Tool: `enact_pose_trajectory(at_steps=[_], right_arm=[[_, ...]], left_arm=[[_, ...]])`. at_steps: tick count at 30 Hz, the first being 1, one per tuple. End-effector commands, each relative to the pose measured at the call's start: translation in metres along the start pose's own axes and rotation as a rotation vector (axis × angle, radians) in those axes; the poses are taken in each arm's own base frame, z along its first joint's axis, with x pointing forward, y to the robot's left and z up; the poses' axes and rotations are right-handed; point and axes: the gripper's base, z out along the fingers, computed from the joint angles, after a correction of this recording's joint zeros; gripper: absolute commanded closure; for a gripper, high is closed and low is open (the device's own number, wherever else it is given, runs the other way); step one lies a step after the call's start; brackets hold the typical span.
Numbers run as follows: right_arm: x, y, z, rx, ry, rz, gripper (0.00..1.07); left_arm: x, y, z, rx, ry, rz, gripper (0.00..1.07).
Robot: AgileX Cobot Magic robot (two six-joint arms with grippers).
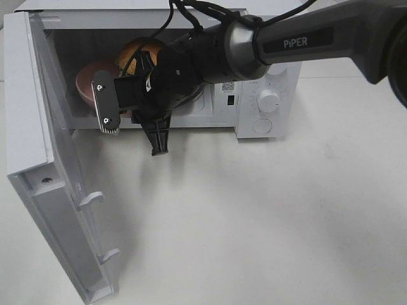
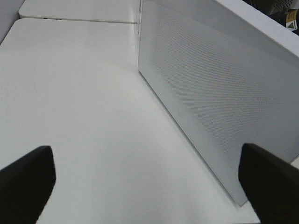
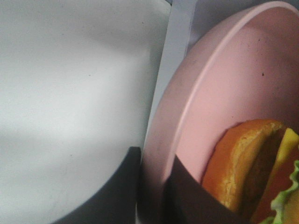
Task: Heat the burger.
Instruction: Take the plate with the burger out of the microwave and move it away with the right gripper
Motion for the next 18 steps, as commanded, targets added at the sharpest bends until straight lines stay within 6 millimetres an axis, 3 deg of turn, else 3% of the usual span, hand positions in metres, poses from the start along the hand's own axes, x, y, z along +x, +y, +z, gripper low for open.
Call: enact_pose_trajectory(at_steps=[1,11,18], right_arm=[[-0.008,-0.012,-0.018,0.109,-0.048,-0.062,1.07],[-0.001,0.015,-0.043,0.123,-0.074,-0.097,1.07],[0.007,0.036,-0.073,0.171,-0.114,-0.153,1.07]], left_arm=[[0.001,-0.001,-0.002,0.001,-0.020,-0.001,0.07],[0.001,-0.001,-0.002,0.001,-0.020,-0.001,0.07],[0.001,-0.001,-0.002,0.001,-0.020,-0.001,0.07]])
